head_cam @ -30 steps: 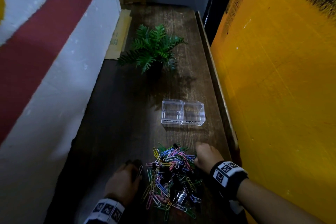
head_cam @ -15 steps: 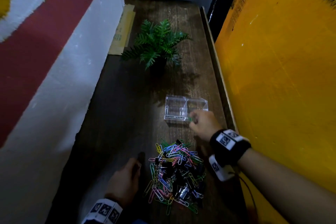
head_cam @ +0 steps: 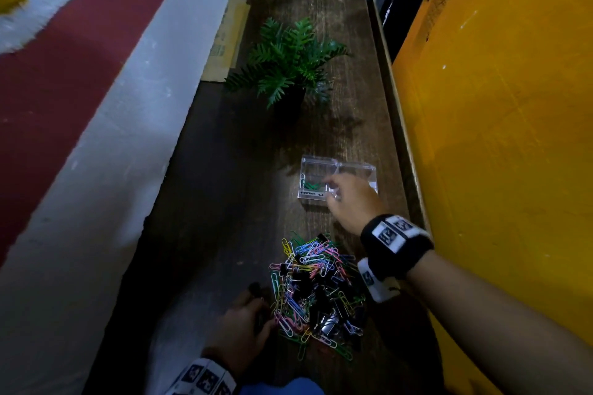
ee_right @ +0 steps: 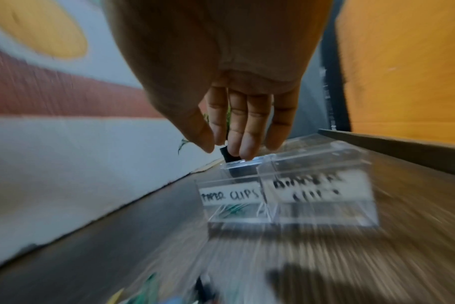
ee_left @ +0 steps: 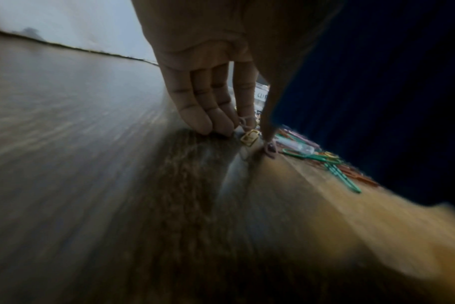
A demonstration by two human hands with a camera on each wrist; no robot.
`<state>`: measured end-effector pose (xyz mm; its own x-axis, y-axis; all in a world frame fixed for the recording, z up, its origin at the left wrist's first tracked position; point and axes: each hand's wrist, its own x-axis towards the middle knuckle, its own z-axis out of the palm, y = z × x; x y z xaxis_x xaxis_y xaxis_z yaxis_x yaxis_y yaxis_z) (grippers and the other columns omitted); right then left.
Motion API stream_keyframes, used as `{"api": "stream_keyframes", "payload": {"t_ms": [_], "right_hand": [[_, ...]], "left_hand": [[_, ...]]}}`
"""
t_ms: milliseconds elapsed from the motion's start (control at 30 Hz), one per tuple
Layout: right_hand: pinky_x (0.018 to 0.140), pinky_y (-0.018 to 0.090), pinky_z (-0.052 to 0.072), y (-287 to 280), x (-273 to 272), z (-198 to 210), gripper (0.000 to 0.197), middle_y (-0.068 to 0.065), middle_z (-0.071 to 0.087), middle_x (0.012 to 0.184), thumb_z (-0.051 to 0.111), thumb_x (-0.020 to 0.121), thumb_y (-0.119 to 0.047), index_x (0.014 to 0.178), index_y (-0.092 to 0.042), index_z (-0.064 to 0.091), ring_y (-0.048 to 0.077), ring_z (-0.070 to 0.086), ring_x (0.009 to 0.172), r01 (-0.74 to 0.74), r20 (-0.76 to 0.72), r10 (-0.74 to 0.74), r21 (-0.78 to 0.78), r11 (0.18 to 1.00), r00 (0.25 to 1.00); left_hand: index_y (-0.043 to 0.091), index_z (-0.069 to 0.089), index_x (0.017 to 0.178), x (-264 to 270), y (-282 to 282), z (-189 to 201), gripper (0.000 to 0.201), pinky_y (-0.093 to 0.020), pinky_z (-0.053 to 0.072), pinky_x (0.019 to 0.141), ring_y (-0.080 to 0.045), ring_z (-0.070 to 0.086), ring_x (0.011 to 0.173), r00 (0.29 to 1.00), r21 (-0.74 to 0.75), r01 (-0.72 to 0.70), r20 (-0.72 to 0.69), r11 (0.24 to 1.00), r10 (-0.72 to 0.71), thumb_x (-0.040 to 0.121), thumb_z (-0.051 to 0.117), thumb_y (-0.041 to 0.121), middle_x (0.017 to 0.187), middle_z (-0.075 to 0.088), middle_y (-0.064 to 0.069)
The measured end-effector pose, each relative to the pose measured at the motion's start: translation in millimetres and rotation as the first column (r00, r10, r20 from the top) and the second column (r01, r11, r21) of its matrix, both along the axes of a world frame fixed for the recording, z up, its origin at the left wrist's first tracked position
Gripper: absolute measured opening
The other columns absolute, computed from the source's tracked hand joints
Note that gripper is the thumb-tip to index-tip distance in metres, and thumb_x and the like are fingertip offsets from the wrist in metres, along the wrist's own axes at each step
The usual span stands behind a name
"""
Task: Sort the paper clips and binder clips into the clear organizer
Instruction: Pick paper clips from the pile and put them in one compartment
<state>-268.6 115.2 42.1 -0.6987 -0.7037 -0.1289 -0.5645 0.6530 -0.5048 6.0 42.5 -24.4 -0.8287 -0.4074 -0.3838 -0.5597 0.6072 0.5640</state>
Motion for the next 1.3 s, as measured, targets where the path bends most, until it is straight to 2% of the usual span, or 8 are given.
{"api": "stream_keyframes", "payload": {"t_ms": [133,233,333,633,867,967,1133,1300], "right_hand": [[0.082,0.025,0.049,58.5,20.3,-15.3,0.021,-0.005,0.065,0.102,0.059,0.089,-0.016,0.109,-0.019,0.066,0.011,0.059,0.091,0.133,0.046,-0.131,-0.051,0.990,0.990],[0.082,0.030,0.051,96.8,26.5,-34.0,0.016,-0.004,0.068,0.098,0.060,0.088,-0.016,0.099,-0.020,0.070,0.013,0.062,0.090,0.199,0.075,-0.201,0.035,0.979,0.977],[0.082,0.031,0.051,116.2,33.3,-46.5,0.013,-0.004,0.068,0.095,0.061,0.086,-0.020,0.095,-0.023,0.070,0.016,0.063,0.089,0.155,0.067,-0.166,0.145,0.977,0.984],[0.076,0.025,0.045,107.9,48.8,-46.6,0.013,-0.006,0.059,0.096,0.062,0.086,-0.032,0.096,-0.026,0.067,0.015,0.058,0.090,0.051,0.054,-0.070,0.296,0.954,0.996],[0.065,0.028,0.047,101.6,44.2,-46.4,0.015,0.003,0.063,0.079,0.055,0.083,-0.019,0.068,-0.018,0.056,0.023,0.062,0.073,0.061,0.129,-0.124,0.413,0.909,0.984],[0.068,0.028,0.047,102.3,43.1,-44.2,0.012,0.001,0.062,0.082,0.058,0.082,-0.015,0.073,-0.021,0.054,0.020,0.060,0.076,0.065,0.141,-0.128,0.387,0.920,0.982],[0.074,0.029,0.046,97.7,44.9,-41.6,0.015,-0.003,0.055,0.091,0.063,0.082,-0.015,0.087,-0.022,0.051,0.017,0.054,0.083,0.017,0.100,-0.049,0.297,0.955,0.994],[0.073,0.032,0.052,93.5,44.6,-44.7,0.020,0.004,0.062,0.083,0.054,0.080,-0.003,0.085,-0.022,0.054,0.023,0.061,0.077,0.099,0.173,-0.151,0.277,0.956,0.973]], "left_hand": [[0.029,0.065,0.099,-0.3,-1.9,-0.1,0.018,-0.024,0.044,0.075,-0.014,0.062,0.091,1.000,-0.027,0.008,0.005,1.000,-0.008,0.087,0.057,0.041,0.111,0.057,0.008],[0.031,0.065,0.097,4.4,-5.8,-2.4,0.017,-0.026,0.048,0.076,-0.013,0.062,0.089,1.000,-0.032,0.024,0.006,0.999,-0.024,0.088,0.054,0.041,0.109,0.058,0.007],[0.032,0.064,0.102,6.9,-7.6,-1.6,0.019,-0.025,0.047,0.079,-0.012,0.061,0.093,0.998,-0.048,0.049,0.037,0.998,-0.048,0.089,0.053,0.042,0.113,0.056,0.009],[0.030,0.061,0.100,7.4,-5.9,5.7,0.018,-0.027,0.046,0.080,-0.014,0.061,0.097,0.995,-0.109,0.039,0.092,0.993,-0.029,0.089,0.050,0.041,0.116,0.055,0.008],[0.033,0.049,0.082,11.7,-10.6,10.2,0.011,-0.025,0.047,0.076,-0.014,0.063,0.094,0.987,-0.089,-0.015,0.160,0.996,0.029,0.084,0.056,0.041,0.106,0.064,0.004],[0.033,0.050,0.082,11.4,-12.8,12.1,0.011,-0.024,0.047,0.075,-0.014,0.064,0.093,0.976,-0.078,-0.037,0.209,0.996,0.053,0.083,0.058,0.041,0.103,0.068,0.002],[0.026,0.061,0.100,9.9,-14.8,11.2,0.019,-0.025,0.048,0.077,-0.016,0.065,0.093,0.977,-0.072,-0.067,0.199,0.995,0.081,0.083,0.060,0.035,0.102,0.070,-0.001],[0.031,0.058,0.109,7.4,-20.3,13.1,0.026,-0.024,0.048,0.077,-0.016,0.066,0.092,0.984,-0.082,-0.106,0.137,0.991,0.116,0.083,0.062,0.032,0.102,0.071,0.000]]}}
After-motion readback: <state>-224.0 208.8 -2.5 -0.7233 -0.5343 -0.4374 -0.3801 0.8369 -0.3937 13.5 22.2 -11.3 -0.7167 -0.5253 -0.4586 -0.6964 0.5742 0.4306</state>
